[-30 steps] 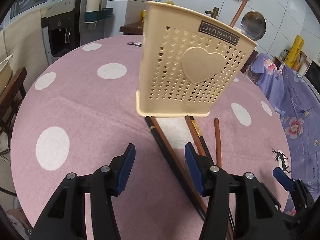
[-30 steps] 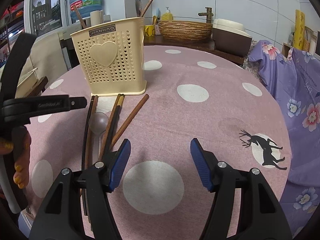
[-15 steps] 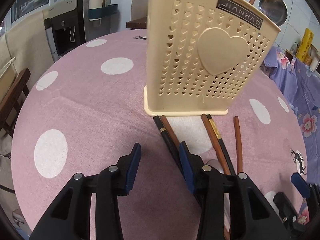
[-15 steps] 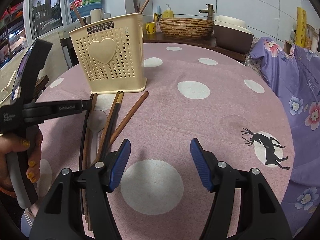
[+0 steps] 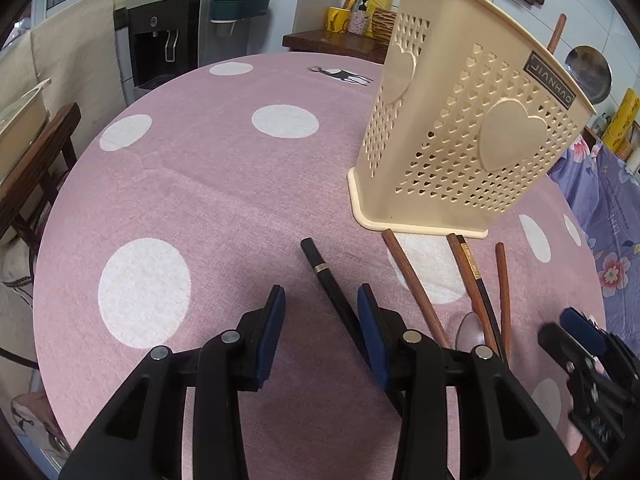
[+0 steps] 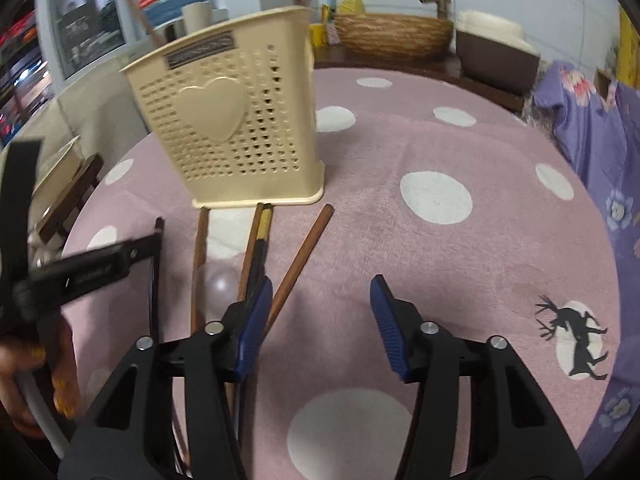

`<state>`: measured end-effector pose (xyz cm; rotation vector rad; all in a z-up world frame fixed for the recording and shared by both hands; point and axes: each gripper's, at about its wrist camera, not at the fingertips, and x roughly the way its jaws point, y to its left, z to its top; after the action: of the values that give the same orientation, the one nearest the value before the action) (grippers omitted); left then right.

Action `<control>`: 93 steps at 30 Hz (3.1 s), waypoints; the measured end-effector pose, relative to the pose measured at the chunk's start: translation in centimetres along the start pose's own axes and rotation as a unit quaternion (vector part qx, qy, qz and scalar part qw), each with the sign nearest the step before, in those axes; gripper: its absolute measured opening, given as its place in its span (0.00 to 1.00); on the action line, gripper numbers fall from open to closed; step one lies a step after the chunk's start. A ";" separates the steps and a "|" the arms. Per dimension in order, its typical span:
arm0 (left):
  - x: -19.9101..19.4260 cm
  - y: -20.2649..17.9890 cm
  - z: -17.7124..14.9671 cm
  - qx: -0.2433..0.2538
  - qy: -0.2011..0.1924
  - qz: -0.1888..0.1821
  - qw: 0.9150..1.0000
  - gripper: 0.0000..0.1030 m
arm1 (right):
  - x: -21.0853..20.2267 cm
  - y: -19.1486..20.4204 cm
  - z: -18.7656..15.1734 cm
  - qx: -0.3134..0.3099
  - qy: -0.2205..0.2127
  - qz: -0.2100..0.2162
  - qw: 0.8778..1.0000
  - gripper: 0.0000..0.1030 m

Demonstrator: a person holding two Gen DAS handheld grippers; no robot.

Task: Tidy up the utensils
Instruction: 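Move both tools back toward the remaining chopsticks beside the holder, then close the left tool on a black chopstick while the right tool grasps a wooden chopstick, then lift both held chopsticks upright and carry them above the beige holder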

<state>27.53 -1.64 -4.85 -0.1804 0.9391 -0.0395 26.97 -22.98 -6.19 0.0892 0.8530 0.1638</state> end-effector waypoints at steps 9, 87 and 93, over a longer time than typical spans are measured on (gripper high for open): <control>0.3 -0.2 0.1 -0.009 -0.004 0.011 1.000 0.36 | 4.0 1.1 2.2 0.050 0.028 -0.033 0.998 0.29; -15.5 2.1 6.3 -0.010 -0.227 -0.085 0.970 0.08 | -15.3 -0.7 8.4 0.027 -0.227 0.046 0.973 0.07; -16.6 1.9 6.9 -0.004 -0.238 -0.091 0.967 0.08 | -15.7 -0.2 8.9 0.019 -0.226 0.055 0.972 0.07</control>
<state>23.22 3.07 12.10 -0.2690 0.4419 -0.1556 23.56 -26.15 11.21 0.2025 0.3963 0.2204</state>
